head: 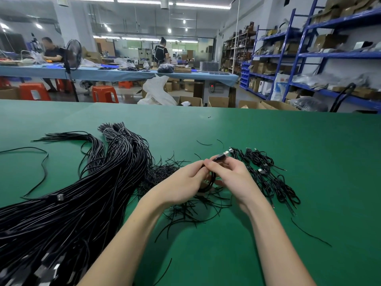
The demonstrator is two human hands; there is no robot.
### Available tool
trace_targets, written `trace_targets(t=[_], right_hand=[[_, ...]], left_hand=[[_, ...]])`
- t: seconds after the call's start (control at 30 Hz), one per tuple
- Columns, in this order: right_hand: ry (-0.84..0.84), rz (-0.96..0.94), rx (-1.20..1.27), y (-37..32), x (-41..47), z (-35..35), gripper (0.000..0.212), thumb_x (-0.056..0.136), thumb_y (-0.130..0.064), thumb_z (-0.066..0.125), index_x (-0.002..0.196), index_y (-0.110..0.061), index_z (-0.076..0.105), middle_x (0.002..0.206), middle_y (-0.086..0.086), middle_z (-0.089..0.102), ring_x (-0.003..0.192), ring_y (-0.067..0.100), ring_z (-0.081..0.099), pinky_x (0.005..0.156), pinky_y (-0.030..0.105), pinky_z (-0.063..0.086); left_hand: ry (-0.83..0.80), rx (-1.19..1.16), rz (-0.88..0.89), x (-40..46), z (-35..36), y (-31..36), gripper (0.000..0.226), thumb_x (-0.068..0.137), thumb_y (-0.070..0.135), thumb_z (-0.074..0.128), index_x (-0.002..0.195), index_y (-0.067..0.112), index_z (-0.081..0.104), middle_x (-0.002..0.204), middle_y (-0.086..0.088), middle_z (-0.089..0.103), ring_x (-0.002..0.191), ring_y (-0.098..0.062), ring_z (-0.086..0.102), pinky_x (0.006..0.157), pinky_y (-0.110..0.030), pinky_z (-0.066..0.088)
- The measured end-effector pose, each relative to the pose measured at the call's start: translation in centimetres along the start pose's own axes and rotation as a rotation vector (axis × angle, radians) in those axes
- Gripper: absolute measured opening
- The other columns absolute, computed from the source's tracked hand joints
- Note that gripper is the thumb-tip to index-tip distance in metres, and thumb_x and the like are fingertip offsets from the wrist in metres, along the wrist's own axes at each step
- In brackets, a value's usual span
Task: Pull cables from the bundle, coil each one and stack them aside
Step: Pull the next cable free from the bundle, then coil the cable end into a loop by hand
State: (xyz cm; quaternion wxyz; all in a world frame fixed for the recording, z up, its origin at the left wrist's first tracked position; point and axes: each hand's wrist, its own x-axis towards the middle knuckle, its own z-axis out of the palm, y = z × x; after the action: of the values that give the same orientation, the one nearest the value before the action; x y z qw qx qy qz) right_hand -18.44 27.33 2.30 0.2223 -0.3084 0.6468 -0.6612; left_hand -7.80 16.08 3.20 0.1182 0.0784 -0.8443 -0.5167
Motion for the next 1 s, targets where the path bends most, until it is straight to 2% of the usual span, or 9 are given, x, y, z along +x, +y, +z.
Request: trace_targets(t=[0.07, 0.17, 0.33, 0.43, 0.63, 0.7, 0.77, 0.9, 1.0], right_hand=[[0.018, -0.010, -0.054, -0.2, -0.1, -0.1, 0.014, 0.090, -0.028, 0.075, 0.095, -0.014, 0.073, 0.081, -0.007, 0.076, 0.064, 0.002, 0.066, 0.052, 0.011, 0.048], [-0.002, 0.014, -0.033, -0.4, -0.3, -0.3, 0.014, 0.093, -0.026, 0.072, 0.093, -0.012, 0.072, 0.070, -0.005, 0.070, 0.045, 0.015, 0.053, 0.047, 0.020, 0.044], [0.055, 0.102, -0.058, -0.2, 0.2, -0.1, 0.011, 0.094, -0.026, 0.070, 0.091, -0.016, 0.074, 0.078, -0.003, 0.064, 0.055, 0.007, 0.052, 0.056, 0.022, 0.046], [0.075, 0.157, -0.048, 0.0, 0.4, 0.0, 0.015, 0.094, -0.027, 0.070, 0.092, -0.013, 0.073, 0.084, 0.004, 0.062, 0.057, 0.007, 0.051, 0.056, 0.022, 0.047], [0.073, 0.172, -0.289, -0.6, 0.2, -0.1, 0.040, 0.087, -0.054, 0.072, 0.075, -0.015, 0.069, 0.058, -0.004, 0.065, 0.053, 0.012, 0.058, 0.058, 0.027, 0.051], [0.079, 0.179, -0.397, -0.7, 0.2, 0.1, 0.043, 0.084, -0.056, 0.073, 0.078, -0.014, 0.072, 0.057, -0.006, 0.068, 0.050, 0.011, 0.063, 0.064, 0.029, 0.059], [0.087, 0.185, -0.444, -0.7, 0.2, 0.3, 0.040, 0.084, -0.054, 0.073, 0.079, -0.014, 0.074, 0.067, 0.000, 0.075, 0.054, 0.013, 0.070, 0.074, 0.035, 0.063], [0.136, 0.190, -0.301, -0.3, 0.0, 0.1, 0.037, 0.085, -0.040, 0.079, 0.085, -0.004, 0.076, 0.075, 0.008, 0.077, 0.063, 0.015, 0.075, 0.081, 0.039, 0.063], [0.136, 0.202, -0.216, 0.0, -0.1, 0.0, 0.035, 0.082, -0.039, 0.082, 0.084, -0.005, 0.077, 0.081, 0.006, 0.078, 0.067, 0.015, 0.076, 0.079, 0.034, 0.063]], left_hand=[[-0.018, -0.139, -0.063, -0.1, 0.4, 0.0, 0.038, 0.111, 0.028, 0.029, 0.144, 0.026, 0.049, 0.115, -0.015, 0.068, 0.098, -0.024, 0.073, 0.090, -0.039, 0.059], [-0.026, -0.179, -0.074, -0.3, 0.5, 0.1, 0.035, 0.112, 0.028, 0.027, 0.137, 0.021, 0.051, 0.093, -0.010, 0.070, 0.079, -0.018, 0.067, 0.072, -0.034, 0.056], [-0.007, -0.117, -0.109, -0.2, 0.8, -0.1, 0.029, 0.110, 0.024, 0.029, 0.113, 0.001, 0.046, 0.079, -0.005, 0.061, 0.071, -0.020, 0.054, 0.067, -0.035, 0.044], [-0.014, -0.046, -0.145, 0.1, 1.0, -0.3, 0.027, 0.109, 0.026, 0.030, 0.105, 0.004, 0.046, 0.078, -0.003, 0.052, 0.070, -0.019, 0.047, 0.066, -0.035, 0.040], [-0.088, 0.083, -0.138, 0.2, 1.4, -0.1, 0.028, 0.109, 0.023, 0.028, 0.094, 0.012, 0.048, 0.065, 0.007, 0.040, 0.057, -0.011, 0.035, 0.055, -0.027, 0.033], [-0.085, 0.263, -0.112, 0.4, 1.6, 0.0, 0.031, 0.109, 0.023, 0.028, 0.112, 0.009, 0.055, 0.083, 0.003, 0.058, 0.073, -0.009, 0.054, 0.068, -0.029, 0.046], [-0.064, 0.386, -0.112, 0.6, 1.6, -0.3, 0.036, 0.107, 0.020, 0.029, 0.136, 0.009, 0.048, 0.121, -0.007, 0.064, 0.104, -0.018, 0.061, 0.092, -0.035, 0.049], [-0.016, 0.399, -0.131, 0.6, 1.8, -0.5, 0.029, 0.104, 0.016, 0.033, 0.129, 0.008, 0.046, 0.114, -0.009, 0.063, 0.074, -0.009, 0.050, 0.063, -0.023, 0.040], [0.047, 0.345, -0.173, 0.7, 1.9, -0.5, 0.019, 0.106, 0.020, 0.034, 0.114, 0.006, 0.044, 0.113, -0.011, 0.062, 0.074, -0.009, 0.050, 0.059, -0.022, 0.039]])
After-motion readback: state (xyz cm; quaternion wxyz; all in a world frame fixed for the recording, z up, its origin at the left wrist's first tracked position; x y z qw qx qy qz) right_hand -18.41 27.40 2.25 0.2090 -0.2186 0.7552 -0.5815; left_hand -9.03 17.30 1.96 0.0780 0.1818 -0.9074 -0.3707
